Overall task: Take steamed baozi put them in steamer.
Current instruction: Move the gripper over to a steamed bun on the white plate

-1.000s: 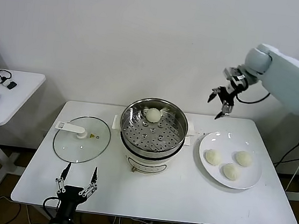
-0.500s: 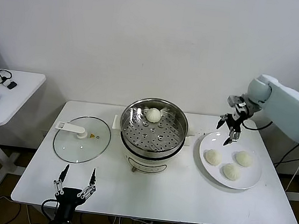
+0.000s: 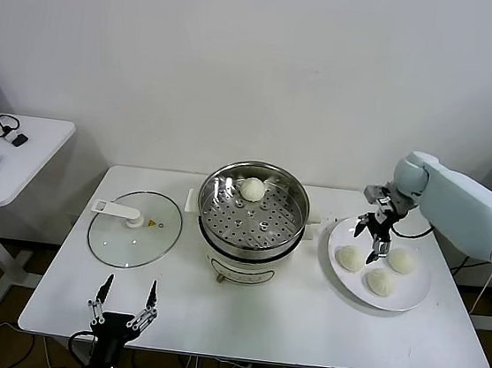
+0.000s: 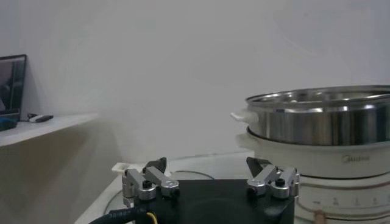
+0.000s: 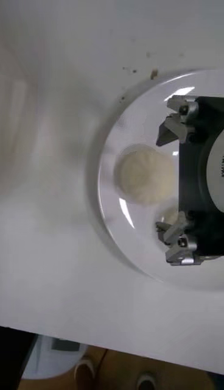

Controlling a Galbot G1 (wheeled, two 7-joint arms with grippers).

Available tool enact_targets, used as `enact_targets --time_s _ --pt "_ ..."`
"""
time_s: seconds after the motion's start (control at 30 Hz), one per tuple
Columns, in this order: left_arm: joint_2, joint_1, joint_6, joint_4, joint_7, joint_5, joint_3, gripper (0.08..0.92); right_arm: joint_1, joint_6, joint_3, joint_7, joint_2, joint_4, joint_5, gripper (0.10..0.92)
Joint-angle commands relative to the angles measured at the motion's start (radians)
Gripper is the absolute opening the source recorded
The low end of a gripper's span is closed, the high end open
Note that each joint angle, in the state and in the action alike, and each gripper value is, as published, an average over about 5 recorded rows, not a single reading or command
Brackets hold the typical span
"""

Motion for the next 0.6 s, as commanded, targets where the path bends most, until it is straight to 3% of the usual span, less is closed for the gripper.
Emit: enact_targets --time_s 0.03,0.6 --pt "0.001 0.001 -0.001 0.002 0.002 -0.005 0.001 0.823 -0.075 0.024 0.071 0.041 0.016 -0.039 -0.055 0.823" --pt "0.002 0.004 0.0 0.007 0.005 -0.028 0.002 0.823 -0.115 0.033 0.123 0.075 0.044 -0.07 -0.118 0.823"
